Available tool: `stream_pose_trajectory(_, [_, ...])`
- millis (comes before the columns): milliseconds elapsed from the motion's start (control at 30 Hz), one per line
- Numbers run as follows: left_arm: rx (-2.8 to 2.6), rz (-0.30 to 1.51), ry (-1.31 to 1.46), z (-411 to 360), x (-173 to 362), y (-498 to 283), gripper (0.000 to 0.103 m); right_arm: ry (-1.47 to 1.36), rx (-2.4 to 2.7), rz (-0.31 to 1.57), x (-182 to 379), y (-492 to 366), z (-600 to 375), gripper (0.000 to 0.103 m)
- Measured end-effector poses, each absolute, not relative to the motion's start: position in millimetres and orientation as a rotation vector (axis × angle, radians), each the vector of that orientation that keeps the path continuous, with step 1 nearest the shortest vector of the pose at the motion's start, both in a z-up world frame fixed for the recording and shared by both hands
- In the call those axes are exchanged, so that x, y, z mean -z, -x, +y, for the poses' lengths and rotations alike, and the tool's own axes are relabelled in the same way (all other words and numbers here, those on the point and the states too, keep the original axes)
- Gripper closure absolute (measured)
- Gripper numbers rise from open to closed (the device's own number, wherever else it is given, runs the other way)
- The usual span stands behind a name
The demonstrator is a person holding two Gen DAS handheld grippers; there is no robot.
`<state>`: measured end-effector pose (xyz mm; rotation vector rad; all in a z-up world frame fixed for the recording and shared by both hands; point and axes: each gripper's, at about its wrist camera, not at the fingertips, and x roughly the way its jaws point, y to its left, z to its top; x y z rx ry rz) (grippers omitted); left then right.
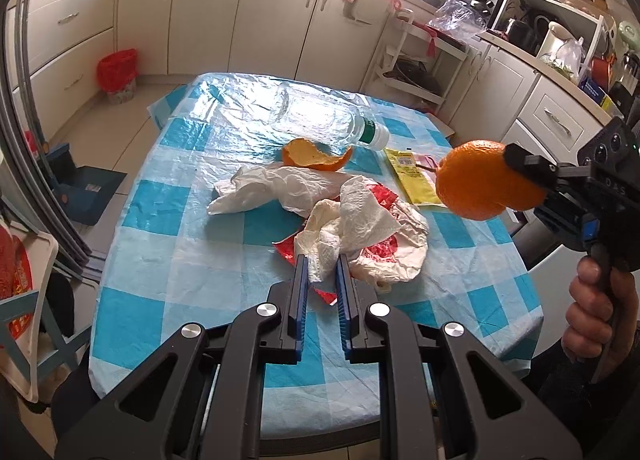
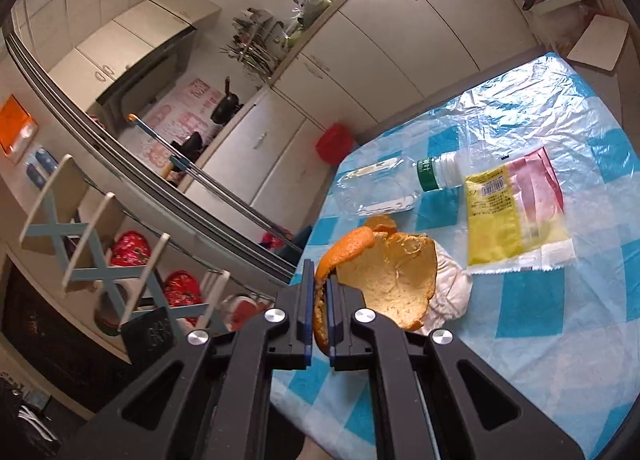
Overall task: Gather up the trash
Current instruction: 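Lift the tissue with the left tool while the right tool grasps an orange peel, then carry tissue and peel to the yellow bin and open both tools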
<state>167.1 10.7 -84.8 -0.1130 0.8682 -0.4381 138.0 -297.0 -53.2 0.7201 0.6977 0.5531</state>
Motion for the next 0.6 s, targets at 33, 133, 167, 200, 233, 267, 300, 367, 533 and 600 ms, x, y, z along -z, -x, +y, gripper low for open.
stream_pose_trajectory(33, [0.443,0.864,0.108,8,82,-164,0.090,-0.734,-0.561,0.689,51,-128,-301,0.097])
stream_pose_trajectory(133, [0.464,0.850,0.093,-2,73,-155,0.090,-0.738,-0.554,0.667,44,-105,-310,0.097])
stream_pose_trajectory(167, [0.473,0.846,0.088,-6,70,-152,0.090,-0.727,-0.543,0.662,44,-98,-313,0.097])
stream_pose_trajectory(200, [0.483,0.842,0.085,-11,67,-148,0.090,-0.721,-0.530,0.658,44,-90,-317,0.097])
stream_pose_trajectory(233, [0.491,0.839,0.079,-15,65,-145,0.090,-0.723,-0.521,0.656,46,-85,-319,0.097])
stream_pose_trajectory(267, [0.501,0.837,0.073,-20,62,-141,0.090,-0.734,-0.512,0.654,50,-81,-323,0.097])
stream_pose_trajectory(300, [0.510,0.836,0.065,-26,60,-138,0.090,-0.746,-0.501,0.652,53,-77,-326,0.097])
stream_pose_trajectory(367, [0.531,0.833,0.048,-38,56,-130,0.090,-0.781,-0.479,0.644,61,-69,-335,0.097])
stream_pose_trajectory(533, [0.582,0.817,0.005,-67,45,-110,0.090,-0.787,-0.430,0.619,61,-51,-353,0.097])
stream_pose_trajectory(600, [0.598,0.817,-0.012,-79,42,-104,0.090,-0.790,-0.401,0.609,63,-43,-363,0.097])
